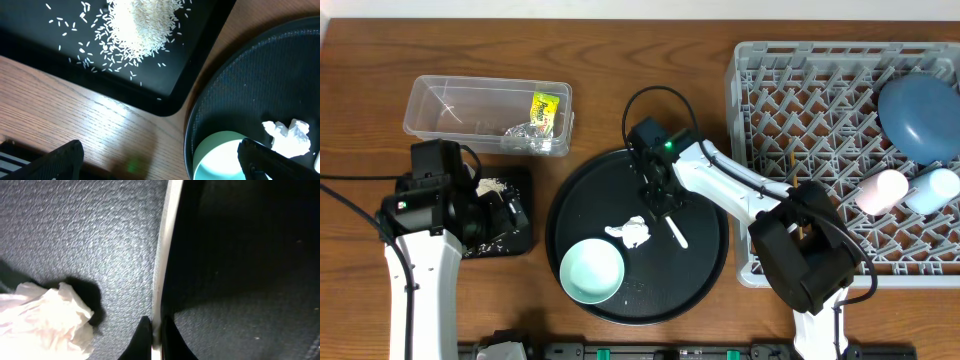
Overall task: Sort waste into correct bins and load items into the dishwasher rack
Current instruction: 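Carry knife with right gripper and place it in rack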
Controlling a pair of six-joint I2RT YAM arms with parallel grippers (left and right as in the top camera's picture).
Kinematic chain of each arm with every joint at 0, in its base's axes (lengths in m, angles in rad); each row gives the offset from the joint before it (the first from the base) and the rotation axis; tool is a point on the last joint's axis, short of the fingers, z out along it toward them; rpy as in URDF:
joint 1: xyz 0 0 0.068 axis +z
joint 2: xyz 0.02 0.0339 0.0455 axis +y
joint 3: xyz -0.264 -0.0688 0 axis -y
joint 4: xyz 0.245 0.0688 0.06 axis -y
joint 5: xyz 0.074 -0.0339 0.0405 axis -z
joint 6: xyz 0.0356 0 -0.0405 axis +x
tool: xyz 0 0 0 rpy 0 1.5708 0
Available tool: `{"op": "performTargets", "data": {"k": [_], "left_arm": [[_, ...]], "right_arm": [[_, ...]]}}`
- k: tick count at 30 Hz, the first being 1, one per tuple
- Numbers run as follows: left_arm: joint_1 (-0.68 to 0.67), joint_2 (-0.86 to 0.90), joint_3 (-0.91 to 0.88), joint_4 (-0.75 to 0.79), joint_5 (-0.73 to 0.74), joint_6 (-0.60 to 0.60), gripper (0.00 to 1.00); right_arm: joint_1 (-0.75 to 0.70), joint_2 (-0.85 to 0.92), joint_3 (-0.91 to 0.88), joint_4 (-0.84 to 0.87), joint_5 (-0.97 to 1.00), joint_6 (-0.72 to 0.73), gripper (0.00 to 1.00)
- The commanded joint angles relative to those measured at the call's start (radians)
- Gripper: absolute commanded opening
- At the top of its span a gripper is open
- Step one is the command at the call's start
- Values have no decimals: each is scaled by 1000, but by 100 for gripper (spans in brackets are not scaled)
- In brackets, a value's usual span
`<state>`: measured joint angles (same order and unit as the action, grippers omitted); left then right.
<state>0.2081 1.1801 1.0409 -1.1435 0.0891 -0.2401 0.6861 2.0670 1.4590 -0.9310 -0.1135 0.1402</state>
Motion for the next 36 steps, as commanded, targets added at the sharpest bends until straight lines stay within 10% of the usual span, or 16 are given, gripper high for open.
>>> {"op": "performTargets", "data": {"k": [1,36], "left_arm": [[5,-2,10,0,-19,-12,99],[5,-2,10,7,-19,-12,99]], "right_arm": [[-4,-26,7,-6,-34,-14,1],[-289,-467,9,-175,2,-37,1]]}}
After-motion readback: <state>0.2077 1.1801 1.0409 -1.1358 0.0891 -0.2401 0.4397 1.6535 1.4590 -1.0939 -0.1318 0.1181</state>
